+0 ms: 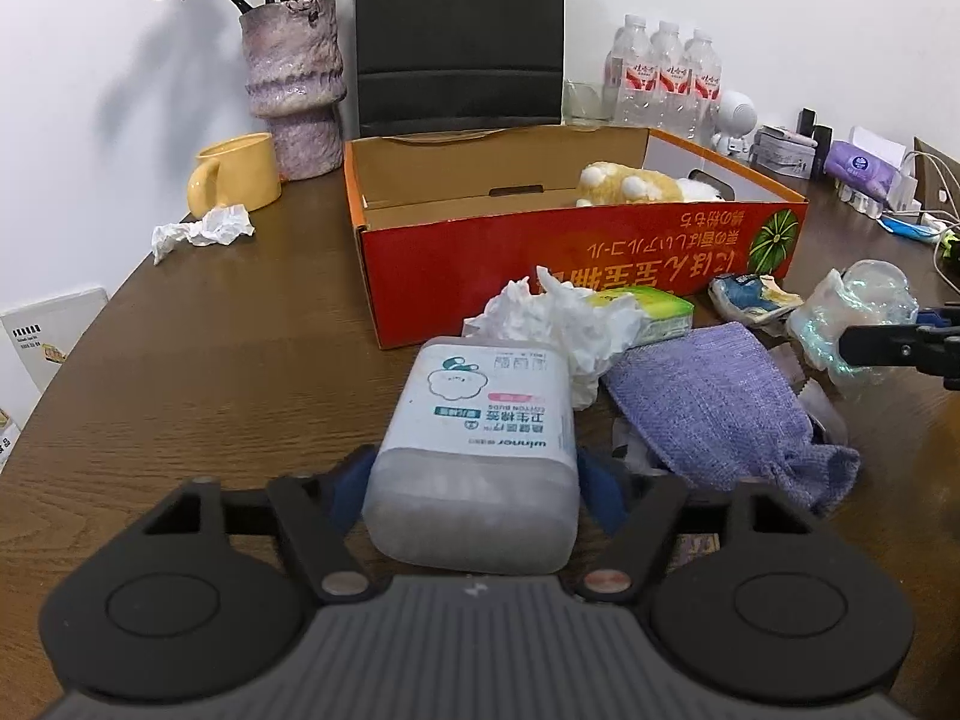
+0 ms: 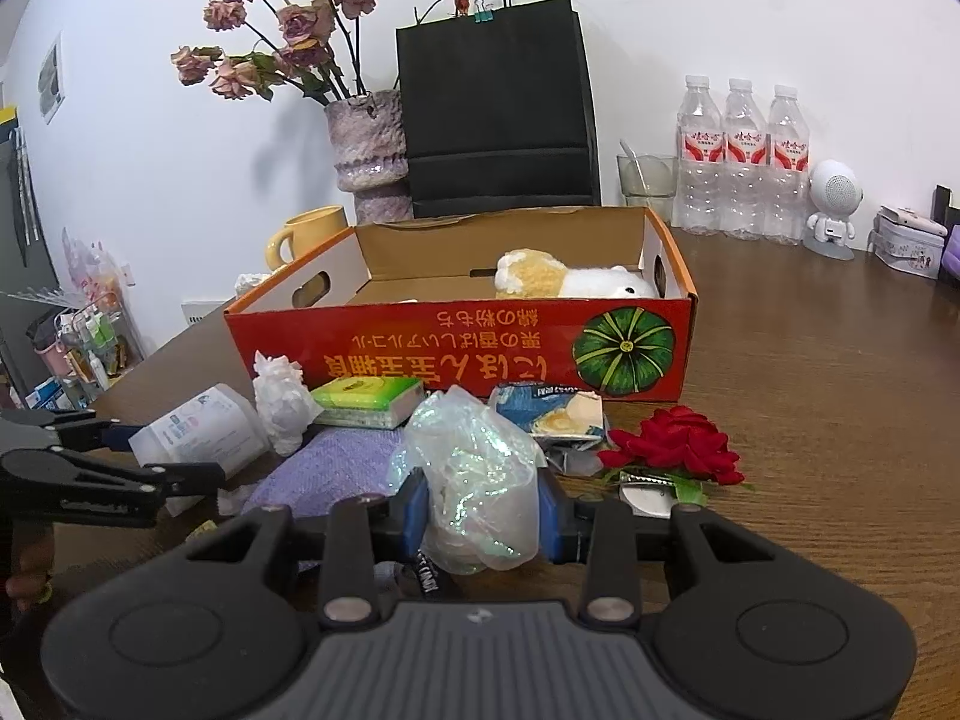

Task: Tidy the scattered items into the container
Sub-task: 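Carry the tub and bag into the box and release both grippers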

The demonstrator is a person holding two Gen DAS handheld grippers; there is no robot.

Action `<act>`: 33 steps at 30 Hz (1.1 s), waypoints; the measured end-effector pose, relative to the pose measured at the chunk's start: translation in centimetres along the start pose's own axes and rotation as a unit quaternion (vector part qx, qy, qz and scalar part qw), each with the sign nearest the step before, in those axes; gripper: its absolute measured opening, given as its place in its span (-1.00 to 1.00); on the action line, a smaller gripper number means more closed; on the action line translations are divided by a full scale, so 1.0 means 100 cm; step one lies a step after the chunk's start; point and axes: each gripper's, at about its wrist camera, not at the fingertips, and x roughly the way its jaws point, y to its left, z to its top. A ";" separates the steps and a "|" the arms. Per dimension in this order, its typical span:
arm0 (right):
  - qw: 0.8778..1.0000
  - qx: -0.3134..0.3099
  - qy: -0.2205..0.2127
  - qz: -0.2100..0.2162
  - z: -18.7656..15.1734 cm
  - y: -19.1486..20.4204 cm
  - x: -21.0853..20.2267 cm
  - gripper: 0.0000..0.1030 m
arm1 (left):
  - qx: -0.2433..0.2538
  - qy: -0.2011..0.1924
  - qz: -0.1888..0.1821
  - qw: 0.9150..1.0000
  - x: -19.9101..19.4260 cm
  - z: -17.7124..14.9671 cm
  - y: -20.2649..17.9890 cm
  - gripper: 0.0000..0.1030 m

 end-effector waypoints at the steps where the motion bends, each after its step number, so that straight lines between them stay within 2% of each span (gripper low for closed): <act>1: 1.000 0.000 0.000 0.000 0.000 0.000 0.000 -0.32 | -0.004 -0.002 0.002 1.000 -0.001 0.000 0.001 0.31; 6: 1.000 -0.005 -0.010 -0.002 0.004 -0.002 -0.006 -0.32 | -0.031 -0.037 0.001 0.999 -0.024 0.005 0.008 0.30; 9: 0.999 -0.018 -0.034 -0.003 0.020 -0.003 -0.016 -0.32 | -0.029 -0.079 -0.004 0.996 -0.051 0.019 0.013 0.30; 13: 0.997 -0.036 -0.067 -0.004 0.058 -0.007 -0.021 -0.32 | -0.008 -0.134 0.005 0.991 -0.073 0.057 0.015 0.30; 16: 0.995 -0.054 -0.084 -0.010 0.093 -0.008 -0.010 -0.32 | -0.003 -0.151 0.001 0.989 -0.070 0.094 0.012 0.30; 19: 0.995 -0.060 -0.079 -0.014 0.129 -0.009 0.013 -0.32 | -0.009 -0.141 -0.002 0.990 -0.050 0.131 0.009 0.30; 23: 0.997 -0.057 -0.042 -0.027 0.170 -0.013 0.062 -0.32 | -0.037 -0.086 -0.003 0.996 -0.001 0.172 0.008 0.30; 28: 0.997 -0.040 0.034 -0.052 0.197 -0.032 0.135 -0.32 | -0.060 -0.006 0.022 0.998 0.070 0.201 0.007 0.30; 33: 0.992 -0.027 0.096 -0.082 0.201 -0.049 0.197 -0.32 | -0.058 0.039 0.057 0.996 0.125 0.214 0.005 0.30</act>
